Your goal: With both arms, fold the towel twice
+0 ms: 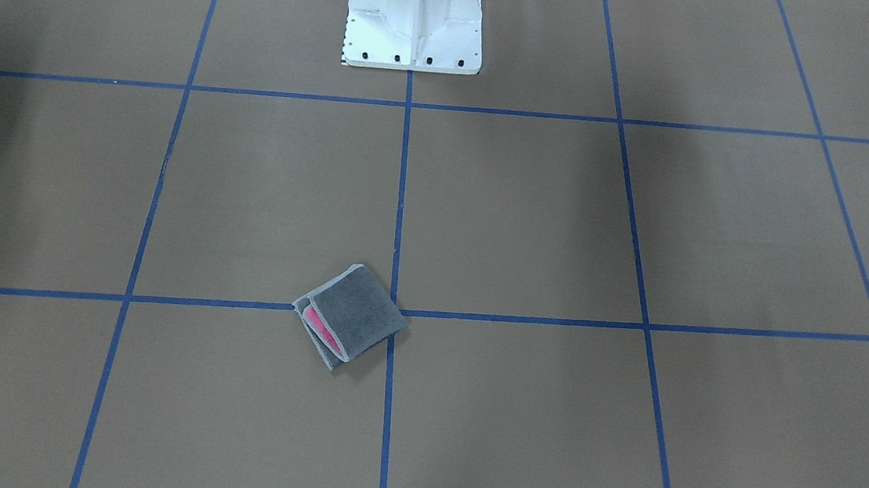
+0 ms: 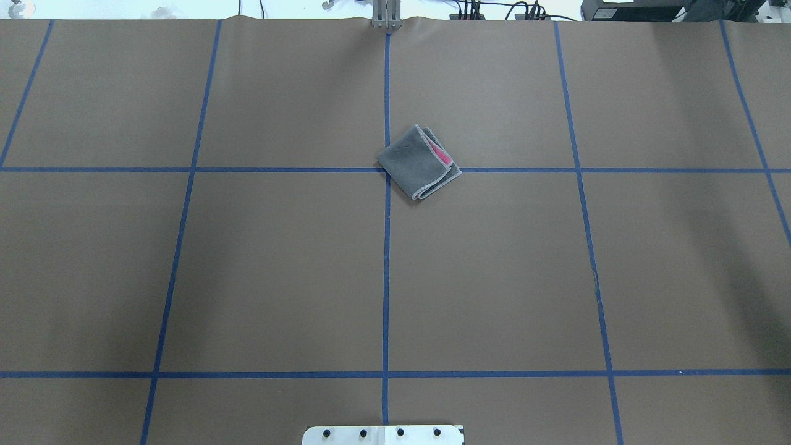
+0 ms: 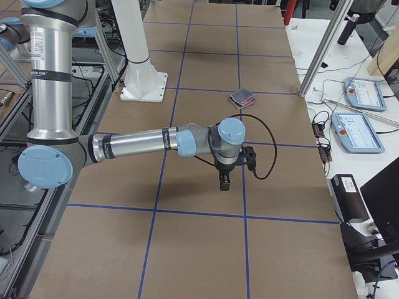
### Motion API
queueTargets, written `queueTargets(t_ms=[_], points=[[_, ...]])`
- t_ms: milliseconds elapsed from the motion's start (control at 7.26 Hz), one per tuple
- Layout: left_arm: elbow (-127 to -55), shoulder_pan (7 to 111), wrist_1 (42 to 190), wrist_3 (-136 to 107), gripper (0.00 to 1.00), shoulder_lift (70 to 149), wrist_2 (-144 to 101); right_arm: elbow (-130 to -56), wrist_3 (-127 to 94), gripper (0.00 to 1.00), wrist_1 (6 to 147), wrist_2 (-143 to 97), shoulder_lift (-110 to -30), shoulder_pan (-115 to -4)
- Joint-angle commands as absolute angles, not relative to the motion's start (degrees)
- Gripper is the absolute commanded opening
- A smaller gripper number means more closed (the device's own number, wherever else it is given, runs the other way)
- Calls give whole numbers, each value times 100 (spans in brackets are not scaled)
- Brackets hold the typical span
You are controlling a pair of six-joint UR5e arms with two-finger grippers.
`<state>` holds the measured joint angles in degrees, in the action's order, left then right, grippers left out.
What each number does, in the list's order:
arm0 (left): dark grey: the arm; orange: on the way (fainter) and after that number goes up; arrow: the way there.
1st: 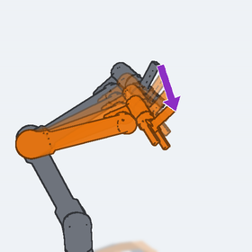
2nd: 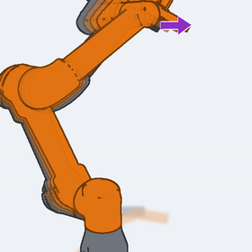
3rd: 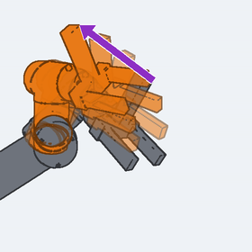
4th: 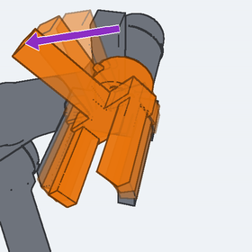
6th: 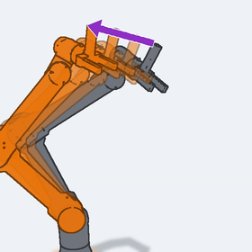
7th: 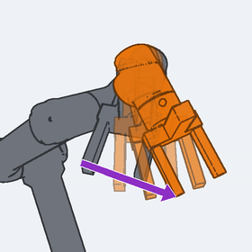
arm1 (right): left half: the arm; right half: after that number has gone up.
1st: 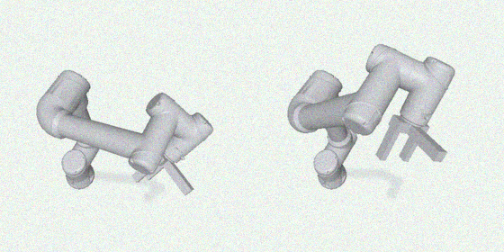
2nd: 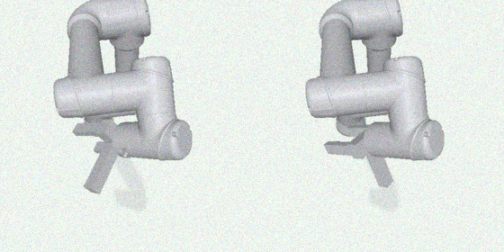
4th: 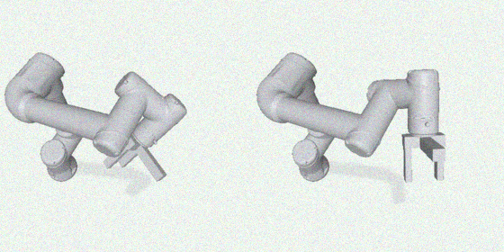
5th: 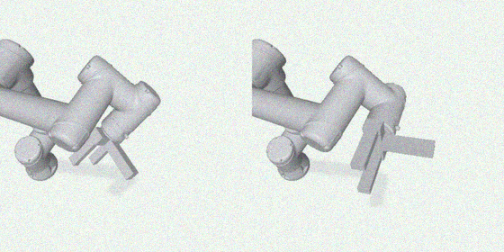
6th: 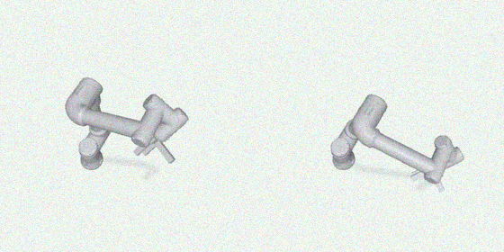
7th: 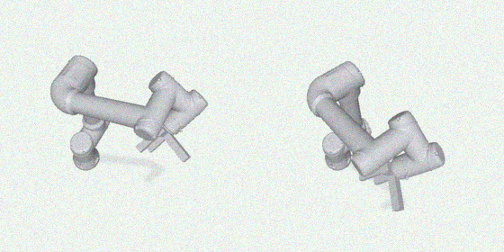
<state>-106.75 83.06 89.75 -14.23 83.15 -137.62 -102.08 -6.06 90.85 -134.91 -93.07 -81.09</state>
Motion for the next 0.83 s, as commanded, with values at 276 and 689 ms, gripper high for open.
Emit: queueTargets(t_ms=[276, 689], points=[[-10608, 8332, 8982, -1441, 100, 8227, -13764, -10318, -615, 100, 9044, -13483, -9369, -8165], [-10617, 8367, 8974, -1424, 100, 8209, -13755, -10336, -659, 100, 9009, -13456, -9561, -8244]])
